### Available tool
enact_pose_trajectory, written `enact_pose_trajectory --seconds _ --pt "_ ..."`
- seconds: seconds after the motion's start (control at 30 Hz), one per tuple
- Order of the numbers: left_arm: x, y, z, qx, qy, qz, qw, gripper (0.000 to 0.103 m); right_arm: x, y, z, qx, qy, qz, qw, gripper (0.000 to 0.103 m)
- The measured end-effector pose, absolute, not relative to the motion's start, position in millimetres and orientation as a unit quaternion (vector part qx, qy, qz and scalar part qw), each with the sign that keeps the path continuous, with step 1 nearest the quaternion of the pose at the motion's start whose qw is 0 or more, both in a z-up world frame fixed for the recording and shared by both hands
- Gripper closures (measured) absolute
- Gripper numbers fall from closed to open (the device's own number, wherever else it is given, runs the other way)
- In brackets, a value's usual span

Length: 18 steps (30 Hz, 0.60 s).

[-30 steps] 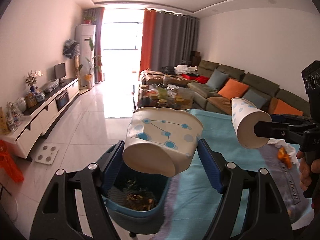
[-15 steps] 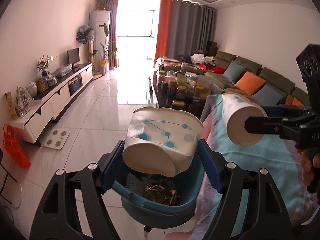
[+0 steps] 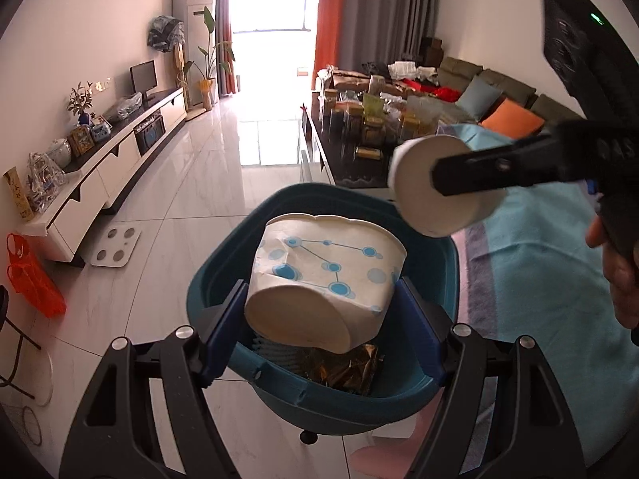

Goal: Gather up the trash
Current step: 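Carry both white paper cups over the teal bin with both tools, then open both tools to drop the paper cups into the bin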

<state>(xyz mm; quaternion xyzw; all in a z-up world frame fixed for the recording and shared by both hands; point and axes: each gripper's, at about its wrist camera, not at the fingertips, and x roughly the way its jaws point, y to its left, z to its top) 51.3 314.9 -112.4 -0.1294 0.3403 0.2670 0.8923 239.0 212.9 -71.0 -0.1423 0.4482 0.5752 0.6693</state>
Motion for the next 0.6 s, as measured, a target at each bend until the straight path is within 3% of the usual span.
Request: enact_pose_trajectory --seconds 0.6 --pt "77 327 -140 -0.119 0.363 0.274 0.883 0.026 247 240 -85 -0.143 0.467 0.564 0.666 0.021"
